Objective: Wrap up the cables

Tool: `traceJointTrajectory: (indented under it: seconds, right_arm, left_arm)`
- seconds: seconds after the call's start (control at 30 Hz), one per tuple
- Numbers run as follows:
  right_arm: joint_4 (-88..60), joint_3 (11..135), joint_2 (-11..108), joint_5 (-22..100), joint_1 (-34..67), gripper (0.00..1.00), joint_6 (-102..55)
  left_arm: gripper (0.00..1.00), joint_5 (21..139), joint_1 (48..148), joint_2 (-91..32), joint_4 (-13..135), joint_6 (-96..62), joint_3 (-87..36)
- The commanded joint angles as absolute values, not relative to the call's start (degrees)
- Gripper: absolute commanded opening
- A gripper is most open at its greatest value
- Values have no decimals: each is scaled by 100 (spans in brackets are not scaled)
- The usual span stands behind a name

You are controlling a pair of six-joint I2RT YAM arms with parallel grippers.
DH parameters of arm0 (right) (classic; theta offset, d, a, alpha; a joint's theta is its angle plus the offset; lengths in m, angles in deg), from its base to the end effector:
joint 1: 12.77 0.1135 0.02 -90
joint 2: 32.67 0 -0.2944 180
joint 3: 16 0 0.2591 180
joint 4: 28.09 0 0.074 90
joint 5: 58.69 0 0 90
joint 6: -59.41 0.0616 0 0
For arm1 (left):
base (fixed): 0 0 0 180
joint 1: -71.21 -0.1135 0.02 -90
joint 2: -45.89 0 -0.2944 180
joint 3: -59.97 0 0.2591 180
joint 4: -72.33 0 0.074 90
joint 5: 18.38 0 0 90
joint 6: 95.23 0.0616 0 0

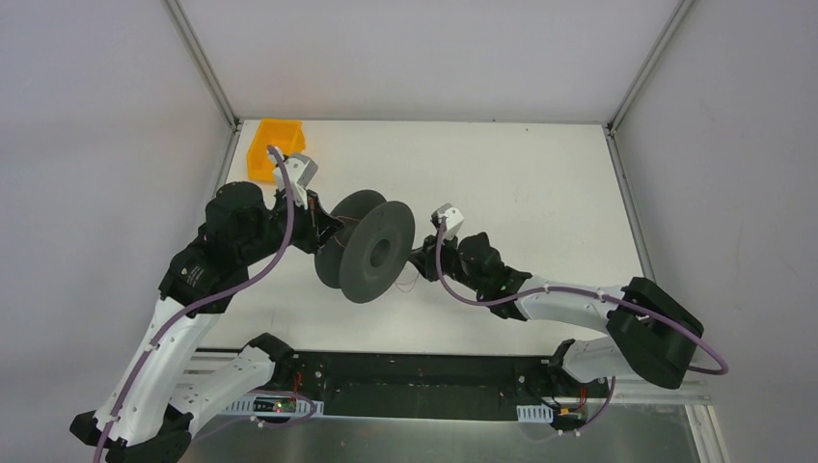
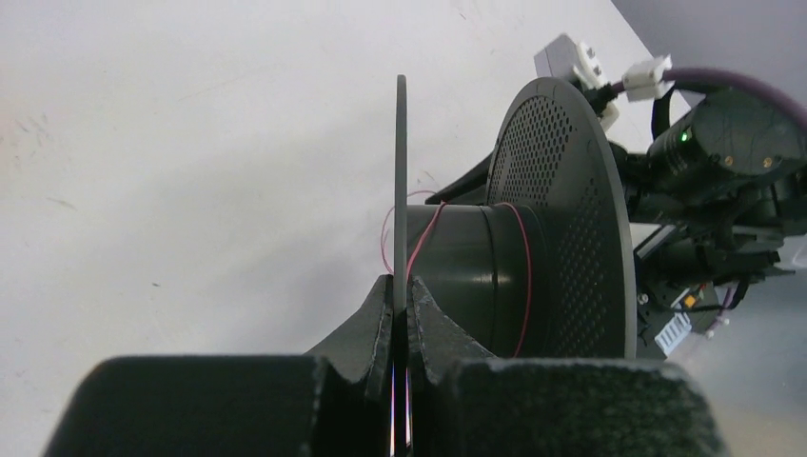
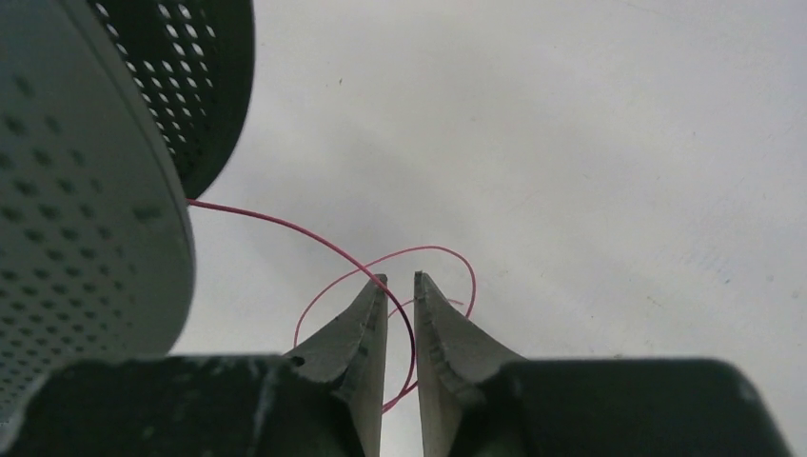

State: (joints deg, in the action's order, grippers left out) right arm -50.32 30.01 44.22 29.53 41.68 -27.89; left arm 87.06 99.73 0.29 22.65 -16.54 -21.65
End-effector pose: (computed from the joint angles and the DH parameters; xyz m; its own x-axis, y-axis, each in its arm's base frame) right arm 0.1816 0.2508 0.2469 -0.1248 -0.0937 -0.9877 -0.7904 0.6112 0.0419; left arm 0.1268 -0.0876 0.4447 -0.3383 -0.0313 -0.9405 0.6335 0.7315 -0.2522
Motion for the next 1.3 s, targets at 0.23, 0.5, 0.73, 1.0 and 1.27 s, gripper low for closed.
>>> traceJointTrajectory:
  seconds: [0.23,0.5,0.73,1.0,1.27]
  right_arm:
    - [-5866,2852,5325,2997,4150,20,-2077]
    - [-5808,2940,5631,3069,4154,27,-1901]
    - [-5054,3147,5662,2626,4146,39,-1926]
    - [-6321,2726,5512,3312,4105,35,-2074]
    - [-9242,2173,5857,3480,4062,54,-2659]
  left_arm:
    - [0,7912,9989,250,3271,-2619,-2540]
    - [0,7618,9987,239,3369,-2604,-2689]
    - [0,7386,9987,182,3363,-2460,-2942]
    - [0,7404,9987,147,3413,-2606,-2987]
    - [0,7428,9987,182,3526,-2849,-2971]
